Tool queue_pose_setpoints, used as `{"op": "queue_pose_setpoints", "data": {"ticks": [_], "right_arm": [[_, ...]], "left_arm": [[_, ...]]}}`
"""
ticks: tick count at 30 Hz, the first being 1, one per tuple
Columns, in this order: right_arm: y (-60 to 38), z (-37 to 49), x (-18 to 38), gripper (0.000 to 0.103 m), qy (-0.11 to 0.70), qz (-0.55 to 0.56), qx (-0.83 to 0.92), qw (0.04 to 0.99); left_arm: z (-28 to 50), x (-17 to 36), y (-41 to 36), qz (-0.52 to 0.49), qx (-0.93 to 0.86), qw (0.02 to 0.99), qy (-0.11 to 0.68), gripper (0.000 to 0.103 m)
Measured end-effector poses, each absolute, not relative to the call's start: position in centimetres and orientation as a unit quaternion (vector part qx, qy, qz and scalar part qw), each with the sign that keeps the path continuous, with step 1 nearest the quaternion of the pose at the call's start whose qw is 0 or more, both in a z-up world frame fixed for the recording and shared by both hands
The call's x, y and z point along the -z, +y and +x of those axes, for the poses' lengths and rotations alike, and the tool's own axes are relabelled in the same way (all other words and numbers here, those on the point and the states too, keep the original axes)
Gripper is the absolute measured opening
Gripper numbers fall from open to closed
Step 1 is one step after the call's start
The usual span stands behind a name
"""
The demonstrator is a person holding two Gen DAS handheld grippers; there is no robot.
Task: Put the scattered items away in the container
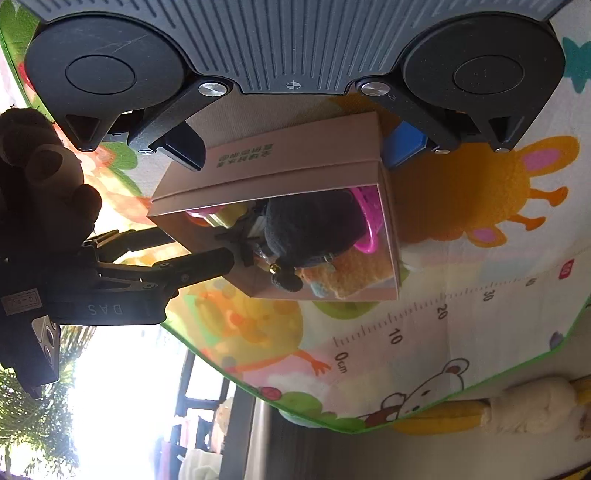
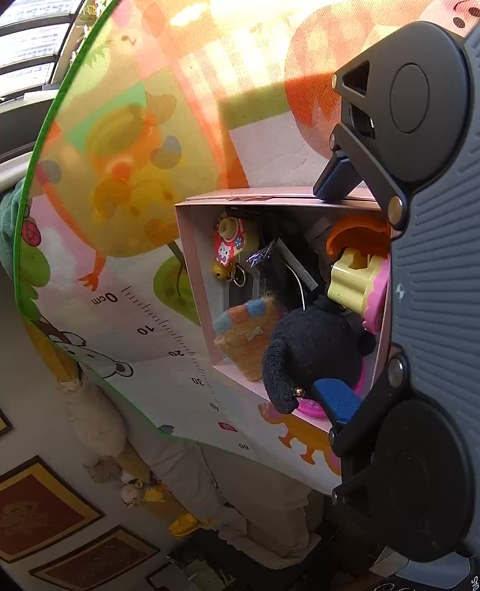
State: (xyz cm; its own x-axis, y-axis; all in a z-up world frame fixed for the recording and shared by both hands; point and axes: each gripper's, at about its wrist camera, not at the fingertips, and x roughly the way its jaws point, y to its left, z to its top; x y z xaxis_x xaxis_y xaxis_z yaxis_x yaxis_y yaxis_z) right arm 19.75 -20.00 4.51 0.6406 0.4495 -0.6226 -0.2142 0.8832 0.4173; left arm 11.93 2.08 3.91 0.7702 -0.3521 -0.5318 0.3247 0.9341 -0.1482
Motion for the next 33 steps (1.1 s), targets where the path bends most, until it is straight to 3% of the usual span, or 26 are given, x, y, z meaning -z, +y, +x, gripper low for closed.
{"op": "queue_pose_setpoints", "data": {"ticks": [9, 19, 27, 33], "right_arm": [[-17.0, 16.4, -4.2, 0.103, 0.36, 0.156, -0.17, 0.904], [-15.6, 4.1, -0.3, 0.103, 0.347, 0.024, -0.11, 0.931], [-15.7, 5.0, 1.5, 0.103, 0.366, -0.001, -0.055, 0.929], [-15.6, 6.2, 2.2, 0.103, 0.344, -0.025, -0.069, 0.936]], "left_arm": [[8.5, -2.5, 4.2, -0.021, 0.098, 0.939, 0.33, 0.103], [3.1, -1.6, 2.5, 0.014, 0.034, 0.94, 0.339, 0.103], [5.9, -0.6, 2.7, -0.014, 0.0, 0.94, 0.34, 0.103], [6.7, -0.2, 1.5, 0.02, -0.008, 0.94, 0.339, 0.103]]}}
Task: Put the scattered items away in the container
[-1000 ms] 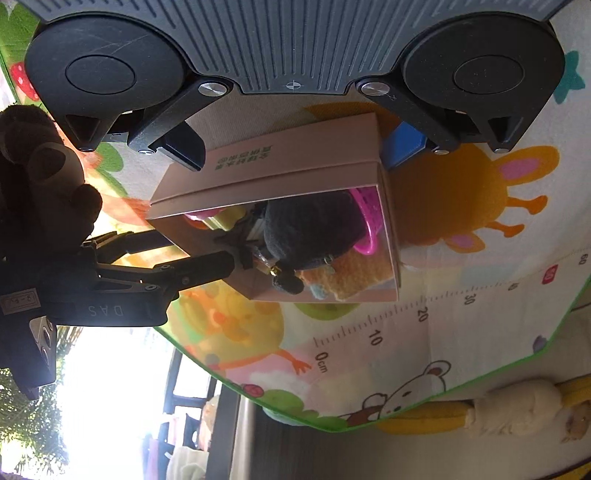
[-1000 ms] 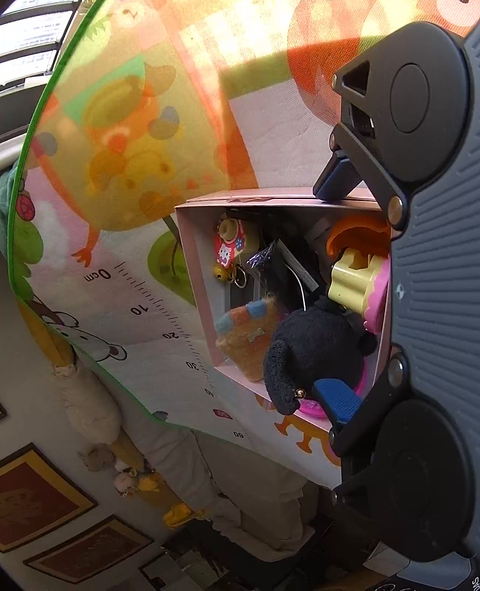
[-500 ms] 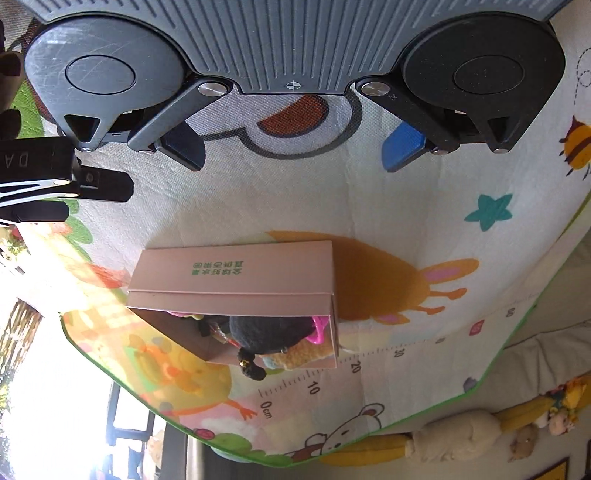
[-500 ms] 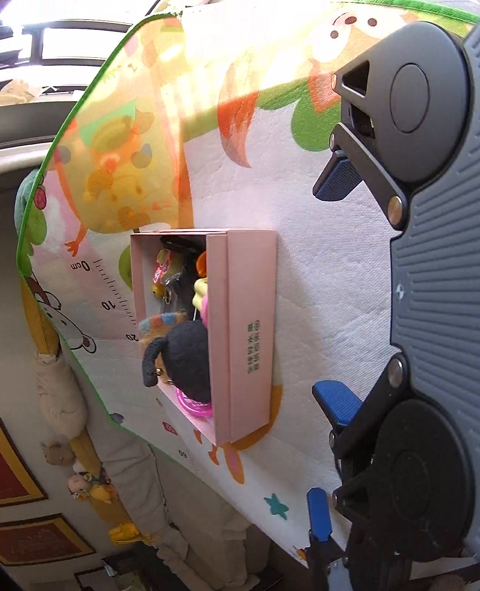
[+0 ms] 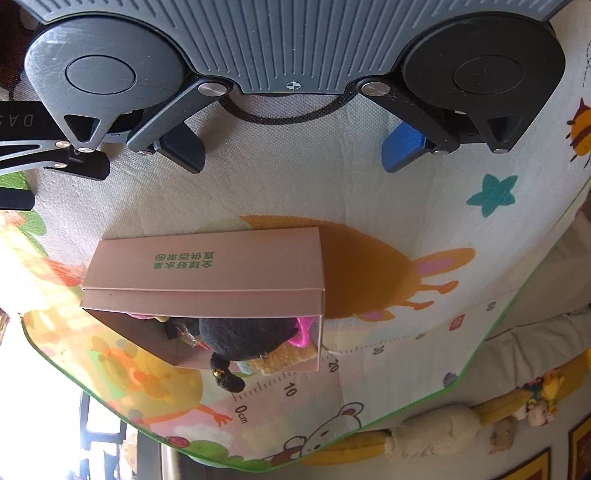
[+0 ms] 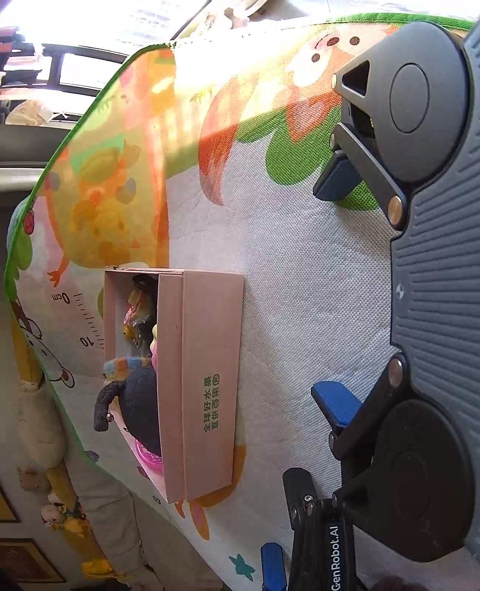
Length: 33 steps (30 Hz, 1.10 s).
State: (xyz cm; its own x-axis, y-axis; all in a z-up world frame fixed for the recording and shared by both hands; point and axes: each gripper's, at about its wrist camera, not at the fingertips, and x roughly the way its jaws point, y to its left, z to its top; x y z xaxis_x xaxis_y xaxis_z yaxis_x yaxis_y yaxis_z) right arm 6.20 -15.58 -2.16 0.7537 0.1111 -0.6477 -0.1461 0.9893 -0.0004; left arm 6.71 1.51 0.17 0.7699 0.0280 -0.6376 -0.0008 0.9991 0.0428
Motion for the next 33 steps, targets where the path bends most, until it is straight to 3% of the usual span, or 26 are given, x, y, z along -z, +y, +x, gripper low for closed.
{"op": "queue_pose_setpoints", "data": {"ticks": [33], "right_arm": [[-15.69, 6.53, 2.25, 0.103, 0.339, -0.019, -0.061, 0.938]], "left_arm": [[6.77, -0.05, 1.96, 0.003, 0.0, 0.939, 0.343, 0.103]]}}
